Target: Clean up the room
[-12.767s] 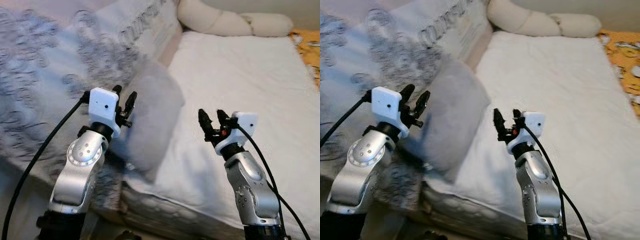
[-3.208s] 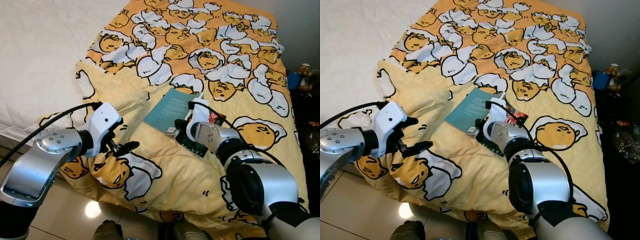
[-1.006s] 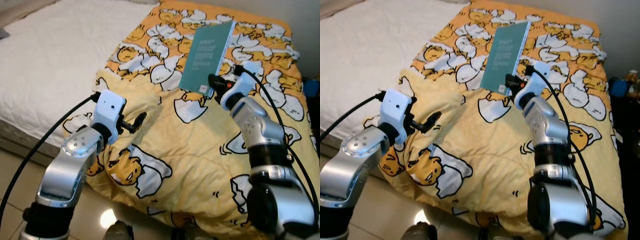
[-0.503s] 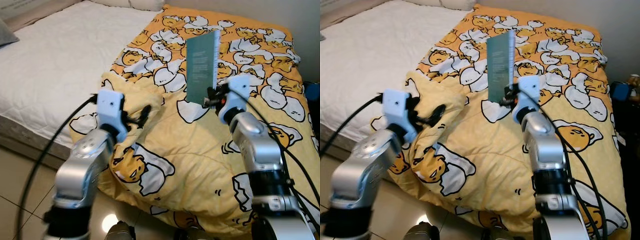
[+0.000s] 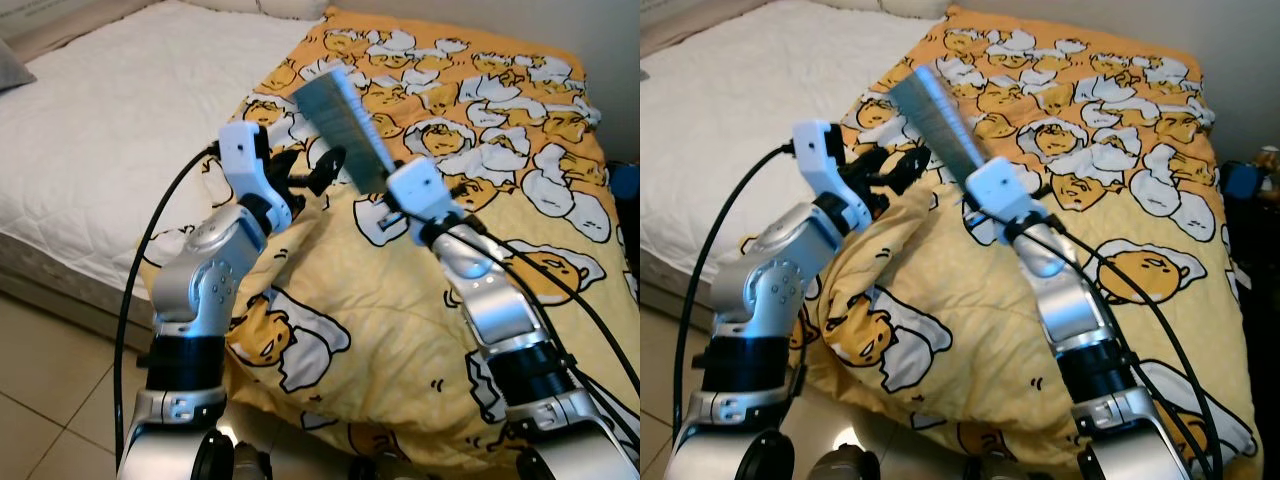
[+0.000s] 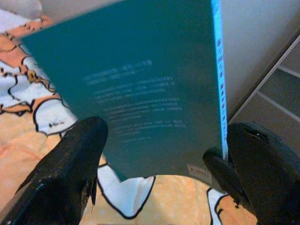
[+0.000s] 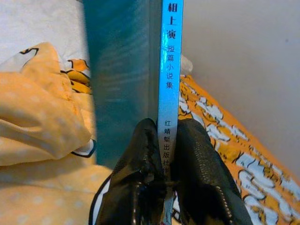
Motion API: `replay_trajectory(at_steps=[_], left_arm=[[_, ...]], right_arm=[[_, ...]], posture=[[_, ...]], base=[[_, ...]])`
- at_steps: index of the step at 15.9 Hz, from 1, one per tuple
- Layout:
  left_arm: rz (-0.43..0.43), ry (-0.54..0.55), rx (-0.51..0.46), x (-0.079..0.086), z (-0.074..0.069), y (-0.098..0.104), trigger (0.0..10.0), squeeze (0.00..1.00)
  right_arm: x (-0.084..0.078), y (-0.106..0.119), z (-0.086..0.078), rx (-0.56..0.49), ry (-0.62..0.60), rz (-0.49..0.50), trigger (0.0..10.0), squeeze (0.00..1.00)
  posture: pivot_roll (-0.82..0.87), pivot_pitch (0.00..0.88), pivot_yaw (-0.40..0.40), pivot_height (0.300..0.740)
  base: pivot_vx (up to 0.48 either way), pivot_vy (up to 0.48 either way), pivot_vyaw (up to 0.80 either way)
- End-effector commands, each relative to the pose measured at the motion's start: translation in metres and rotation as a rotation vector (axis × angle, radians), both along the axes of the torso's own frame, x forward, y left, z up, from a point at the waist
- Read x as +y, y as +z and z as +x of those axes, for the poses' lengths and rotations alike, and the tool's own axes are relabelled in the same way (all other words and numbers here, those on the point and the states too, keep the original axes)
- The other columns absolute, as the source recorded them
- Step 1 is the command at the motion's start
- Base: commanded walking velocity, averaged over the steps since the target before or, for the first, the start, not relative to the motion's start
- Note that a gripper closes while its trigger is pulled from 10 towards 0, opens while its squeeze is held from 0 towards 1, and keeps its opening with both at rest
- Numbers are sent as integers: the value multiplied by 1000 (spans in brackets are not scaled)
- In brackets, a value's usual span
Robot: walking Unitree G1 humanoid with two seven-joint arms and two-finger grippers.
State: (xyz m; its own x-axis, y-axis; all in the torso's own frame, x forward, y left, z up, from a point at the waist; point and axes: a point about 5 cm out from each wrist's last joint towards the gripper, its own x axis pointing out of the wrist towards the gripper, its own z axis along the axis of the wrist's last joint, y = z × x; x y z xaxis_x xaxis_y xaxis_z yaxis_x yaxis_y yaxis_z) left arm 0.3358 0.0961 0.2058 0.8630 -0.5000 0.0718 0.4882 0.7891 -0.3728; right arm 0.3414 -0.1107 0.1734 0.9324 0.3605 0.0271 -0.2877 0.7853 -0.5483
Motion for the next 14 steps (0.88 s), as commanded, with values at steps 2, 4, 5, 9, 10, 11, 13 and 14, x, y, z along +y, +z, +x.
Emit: replay_trajectory(at_steps=[2, 4, 5, 9, 10, 11, 13, 14], left_arm=[[-35, -44, 30, -10, 5, -2, 10000, 1000], [-65, -55, 37, -15, 7, -4, 10000, 1000], [-126, -83, 26, -20, 6, -1, 10000, 596], [-223, -131, -30, -30, 6, 13, 10000, 0], [-255, -120, -26, -30, 8, 16, 10000, 0], [-265, -78, -4, -28, 12, 16, 10000, 0], [-271, -1, 42, -24, 19, 13, 10000, 0], [-286, 52, 80, -22, 22, 12, 4902, 0]], right_arm=[[9, 22, 4, -166, 2, -114, 0, 0], [14, 22, 3, -209, 12, -177, 0, 0], [17, 20, 1, -223, 19, -223, 0, 0], [23, 17, 1, -279, 33, -342, 0, 0], [23, 16, 2, -291, 35, -360, 0, 0], [24, 16, 1, -299, 35, -369, 0, 0], [24, 17, 1, -311, 30, -379, 0, 0], [23, 17, 1, -317, 22, -380, 0, 0]], posture=[[20, 0, 17, 740], [15, 0, 24, 740], [14, 0, 25, 740], [10, 0, 38, 740], [9, 0, 38, 740], [10, 0, 37, 740], [5, 0, 39, 740], [6, 0, 37, 740]], base=[[0, 0, 0], [0, 0, 0], [0, 0, 0], [0, 0, 0], [0, 0, 0], [0, 0, 0], [0, 0, 0], [0, 0, 0]])
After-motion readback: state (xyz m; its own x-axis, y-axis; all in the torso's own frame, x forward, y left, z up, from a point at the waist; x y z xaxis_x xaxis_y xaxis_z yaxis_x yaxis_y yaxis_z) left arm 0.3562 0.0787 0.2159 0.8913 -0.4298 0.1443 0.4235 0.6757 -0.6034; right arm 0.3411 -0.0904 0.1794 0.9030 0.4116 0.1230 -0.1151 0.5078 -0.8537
